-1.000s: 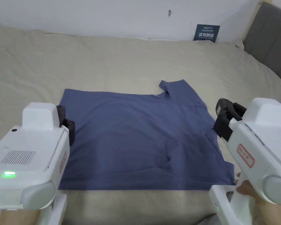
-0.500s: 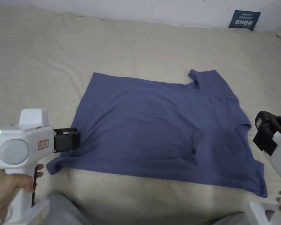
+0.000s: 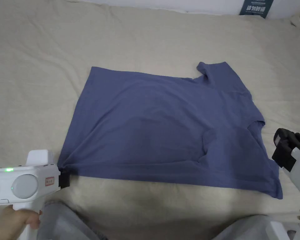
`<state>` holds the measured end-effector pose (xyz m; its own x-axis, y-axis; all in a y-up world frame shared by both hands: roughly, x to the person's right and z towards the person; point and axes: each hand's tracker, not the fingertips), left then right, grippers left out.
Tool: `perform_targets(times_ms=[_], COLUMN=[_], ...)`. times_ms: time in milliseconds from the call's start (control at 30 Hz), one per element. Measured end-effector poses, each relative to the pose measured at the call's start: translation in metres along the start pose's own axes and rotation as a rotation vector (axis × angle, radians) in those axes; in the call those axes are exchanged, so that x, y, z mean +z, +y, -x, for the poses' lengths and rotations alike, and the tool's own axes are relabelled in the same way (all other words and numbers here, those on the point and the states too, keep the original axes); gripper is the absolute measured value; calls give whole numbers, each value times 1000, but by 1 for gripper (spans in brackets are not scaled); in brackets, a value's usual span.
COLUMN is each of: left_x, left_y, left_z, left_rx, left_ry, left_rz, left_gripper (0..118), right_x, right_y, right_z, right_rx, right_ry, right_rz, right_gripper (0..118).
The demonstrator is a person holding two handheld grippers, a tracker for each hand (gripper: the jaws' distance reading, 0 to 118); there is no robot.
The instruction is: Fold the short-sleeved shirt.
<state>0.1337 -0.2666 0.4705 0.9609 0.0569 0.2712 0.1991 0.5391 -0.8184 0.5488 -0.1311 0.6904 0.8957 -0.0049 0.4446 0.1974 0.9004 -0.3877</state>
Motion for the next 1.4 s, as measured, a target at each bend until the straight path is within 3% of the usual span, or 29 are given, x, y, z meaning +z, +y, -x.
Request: perform_targets(times_ms=[33,200,233,267,333,367,433,600,700,733,800,833,867,1133,1267,1400], left_x=[2,32,39,47,58,63,69,73,71,71,69,68,69,79,64,20], left_y=[-1,3,4,6,7,9,13,19,21,19,20,21,21,69,126,181], left_z=[-3,2,2,1,-4,-7,-11,-18,-18,-17,-18,-18,-17,-5,-6,-8], left_rx=[-30,55,66,65,55,50,46,50,64,72,86,93,100,176,180,185], left_ry=[-18,-36,-45,-52,-45,-47,-53,-56,-46,-46,-40,-36,-32,-93,-109,-122], left_rz=[-13,-105,-128,-146,-177,-187,-199,-212,-199,-193,-180,-172,-163,-144,-162,-137], left_gripper=[8,7,7,7,7,7,7,7,7,7,7,7,7,7,7,7], right_x=[0,-8,-11,-16,-28,-35,-49,-81,-99,-103,-110,-110,-108,-85,-117,-177], right_y=[-1,-9,-12,-16,-26,-33,-50,-85,-100,-101,-105,-104,-100,-9,44,69], right_z=[-3,-32,-38,-50,-69,-77,-94,-99,-97,-96,-98,-101,-105,-121,-105,-89], right_rx=[0,-25,-36,-64,-133,-162,-179,-87,-87,-85,-106,-150,-188,-176,-187,-179], right_ry=[-8,-27,-30,-36,-11,-6,-31,-55,-54,-60,-44,-31,-19,91,88,-17], right_rz=[9,182,214,257,367,419,450,554,565,568,564,568,584,510,477,505], right_gripper=[1,2,13,33,91,102,101,106,103,82,19,8,8,7,7,7])
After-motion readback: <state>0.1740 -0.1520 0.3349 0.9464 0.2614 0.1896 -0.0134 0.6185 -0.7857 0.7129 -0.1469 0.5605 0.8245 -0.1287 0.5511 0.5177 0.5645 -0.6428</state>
